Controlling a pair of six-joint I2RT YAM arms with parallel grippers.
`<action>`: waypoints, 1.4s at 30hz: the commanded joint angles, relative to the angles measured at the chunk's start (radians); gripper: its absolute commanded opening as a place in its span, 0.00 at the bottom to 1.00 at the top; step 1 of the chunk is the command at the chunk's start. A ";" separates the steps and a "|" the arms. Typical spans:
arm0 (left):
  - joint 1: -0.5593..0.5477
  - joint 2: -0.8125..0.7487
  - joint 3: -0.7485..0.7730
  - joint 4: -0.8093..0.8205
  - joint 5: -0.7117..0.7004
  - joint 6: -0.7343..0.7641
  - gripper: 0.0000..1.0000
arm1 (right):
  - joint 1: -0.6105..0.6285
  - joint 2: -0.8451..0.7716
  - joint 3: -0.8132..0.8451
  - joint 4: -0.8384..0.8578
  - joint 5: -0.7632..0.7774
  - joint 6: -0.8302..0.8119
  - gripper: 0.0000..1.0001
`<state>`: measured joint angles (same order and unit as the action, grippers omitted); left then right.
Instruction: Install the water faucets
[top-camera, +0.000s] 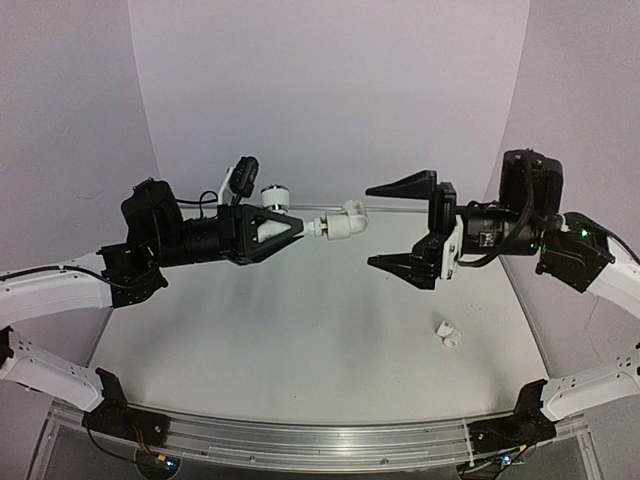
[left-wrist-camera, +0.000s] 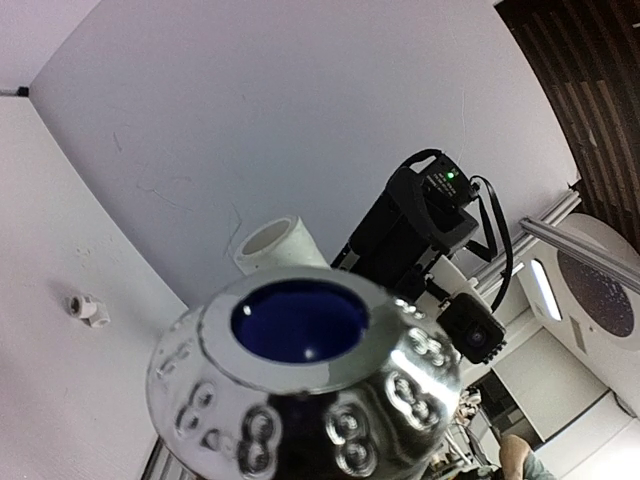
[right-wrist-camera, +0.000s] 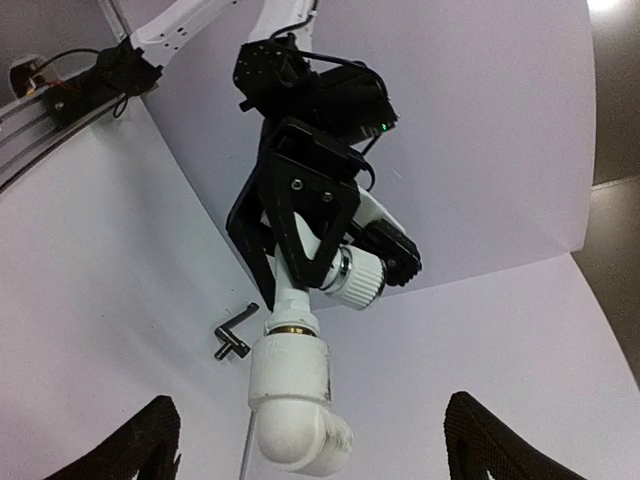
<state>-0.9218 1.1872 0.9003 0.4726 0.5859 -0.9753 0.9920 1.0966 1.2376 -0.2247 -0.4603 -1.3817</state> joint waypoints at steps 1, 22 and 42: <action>0.003 0.026 0.056 0.143 0.107 -0.064 0.00 | 0.022 0.008 -0.013 0.060 0.051 -0.167 0.84; 0.001 0.017 0.044 0.206 0.174 0.069 0.00 | 0.050 0.049 -0.048 0.226 0.131 -0.025 0.41; -0.091 -0.039 0.108 -0.135 0.089 0.791 0.00 | 0.049 0.113 0.128 0.069 -0.142 1.046 0.14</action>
<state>-0.9667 1.1761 0.9341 0.5008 0.7426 -0.4373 1.0363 1.1909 1.2894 -0.2373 -0.5108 -0.6339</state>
